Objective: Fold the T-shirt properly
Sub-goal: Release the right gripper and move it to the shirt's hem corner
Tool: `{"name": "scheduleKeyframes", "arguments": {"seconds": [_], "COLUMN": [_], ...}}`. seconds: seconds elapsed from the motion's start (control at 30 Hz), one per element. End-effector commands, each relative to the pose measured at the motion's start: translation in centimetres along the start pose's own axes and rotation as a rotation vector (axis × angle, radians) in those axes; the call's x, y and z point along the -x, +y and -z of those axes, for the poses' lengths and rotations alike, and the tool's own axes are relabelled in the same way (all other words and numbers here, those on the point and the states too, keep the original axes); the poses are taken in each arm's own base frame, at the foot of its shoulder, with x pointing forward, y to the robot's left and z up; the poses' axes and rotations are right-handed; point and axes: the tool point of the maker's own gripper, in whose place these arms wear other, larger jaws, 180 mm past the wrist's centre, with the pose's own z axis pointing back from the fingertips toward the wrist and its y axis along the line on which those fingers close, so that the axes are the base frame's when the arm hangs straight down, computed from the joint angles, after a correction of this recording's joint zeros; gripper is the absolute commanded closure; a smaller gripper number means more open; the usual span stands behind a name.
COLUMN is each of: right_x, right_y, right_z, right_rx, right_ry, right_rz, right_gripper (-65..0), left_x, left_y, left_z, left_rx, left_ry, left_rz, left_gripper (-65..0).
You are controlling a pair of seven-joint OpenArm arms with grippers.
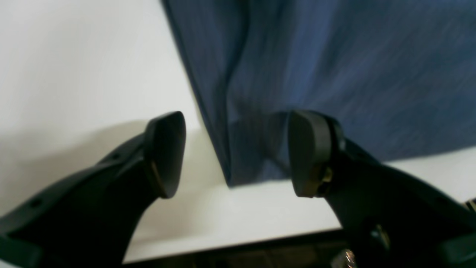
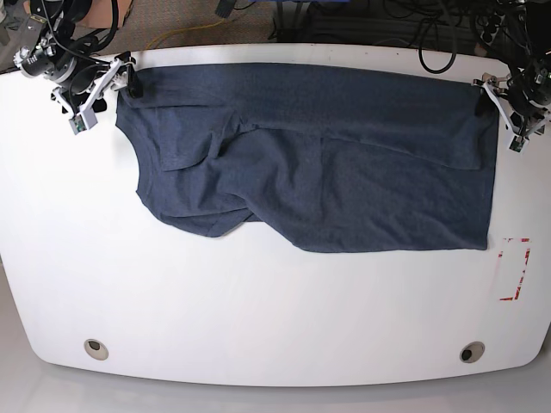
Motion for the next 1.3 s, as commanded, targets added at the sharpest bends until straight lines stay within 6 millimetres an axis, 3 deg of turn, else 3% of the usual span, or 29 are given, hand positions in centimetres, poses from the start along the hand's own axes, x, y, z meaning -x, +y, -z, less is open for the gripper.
{"name": "scheduleKeyframes", "arguments": {"seconds": [0.0,0.13,0.23,0.47,0.7,0.93,1.07,1.27], "right_x": [-2.6,-5.3,-7.7,-13.1,-17.9,-22.7,-24.0,-23.9], "right_y": [-0.8,-1.4,-1.7,-1.3,-0.7,-0.1,0.8,0.8], "right_z": [-1.2,-1.1,-1.0,2.2,5.0,7.7,10.5,14.4], "right_rx": [0.036,0.049,0.057,-0.014,-0.005,0.000,-0.049,-0.116], "right_ry": [-0.071,-0.129,-0.169,-0.202,-0.184,-0.175,-0.157,-0.115], "right_rz": [-0.043,-0.069,-0.081,-0.103,-0.183,-0.257,-0.276,-0.214], "right_gripper": [-48.8,-48.8,-48.8,-48.8,-48.8,-48.8,-48.8,-48.8], "left_x": [-2.4,-3.4,-5.5,-9.0,-9.9,-9.7,-9.8,-9.6], "left_y": [0.9,0.9,1.6,3.1,4.7,4.9,4.8,4.8], "left_z": [-1.4,-2.2,-2.5,-2.3,-1.0,-0.3,-0.3,-0.2], "left_rx": [-0.039,-0.058,-0.085,-0.109,-0.099,-0.085,-0.081,-0.081], "left_ry": [-0.064,-0.068,-0.106,-0.182,-0.199,-0.193,-0.195,-0.191], "left_rz": [0.054,0.087,0.096,0.066,-0.011,-0.039,-0.040,-0.042], "left_gripper": [-40.8,-40.8,-40.8,-40.7,-40.7,-40.7,-40.7,-40.7]}}
